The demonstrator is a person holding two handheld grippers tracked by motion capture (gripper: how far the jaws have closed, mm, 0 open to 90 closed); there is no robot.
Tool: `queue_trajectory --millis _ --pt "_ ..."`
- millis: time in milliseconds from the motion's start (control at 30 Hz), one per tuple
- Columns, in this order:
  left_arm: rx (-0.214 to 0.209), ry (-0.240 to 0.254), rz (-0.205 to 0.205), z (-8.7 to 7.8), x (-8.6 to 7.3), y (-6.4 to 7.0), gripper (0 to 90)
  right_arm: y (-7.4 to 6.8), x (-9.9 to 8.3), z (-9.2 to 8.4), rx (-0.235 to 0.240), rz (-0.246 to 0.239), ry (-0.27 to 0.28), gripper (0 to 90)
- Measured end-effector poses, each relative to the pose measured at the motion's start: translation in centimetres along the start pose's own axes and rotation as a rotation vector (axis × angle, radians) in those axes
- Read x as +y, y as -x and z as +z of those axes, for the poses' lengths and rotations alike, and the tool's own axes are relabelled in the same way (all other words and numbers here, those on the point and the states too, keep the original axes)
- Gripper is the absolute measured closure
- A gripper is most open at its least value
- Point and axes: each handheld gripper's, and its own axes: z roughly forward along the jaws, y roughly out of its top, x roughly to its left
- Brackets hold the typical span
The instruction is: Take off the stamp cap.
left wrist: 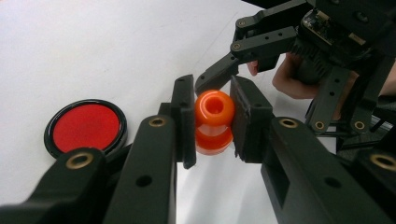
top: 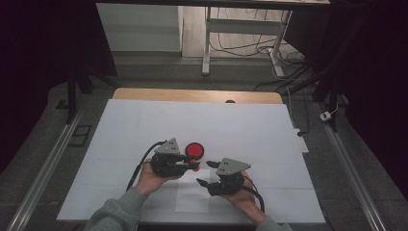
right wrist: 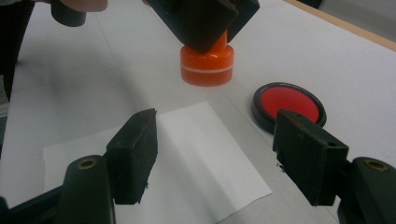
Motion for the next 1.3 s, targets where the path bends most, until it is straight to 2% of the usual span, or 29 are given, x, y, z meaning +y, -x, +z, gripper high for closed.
queue_trajectory --millis 567,833,1300 --pt "-0.014 -0.005 -0.004 0.4 -0.1 0.0 72.5 -0.3 0.7 0.7 0.026 -0.004 0.000 36.4" --pt "-0.016 -0.005 -0.008 0.4 -0.1 0.0 72.5 -0.3 0.8 1.0 0.026 0.000 -0.011 44.3" --pt "-0.025 -0.004 -0.009 0.6 -0.1 0.1 72.5 -0.3 1.2 1.4 0.033 0.010 -0.018 51.5"
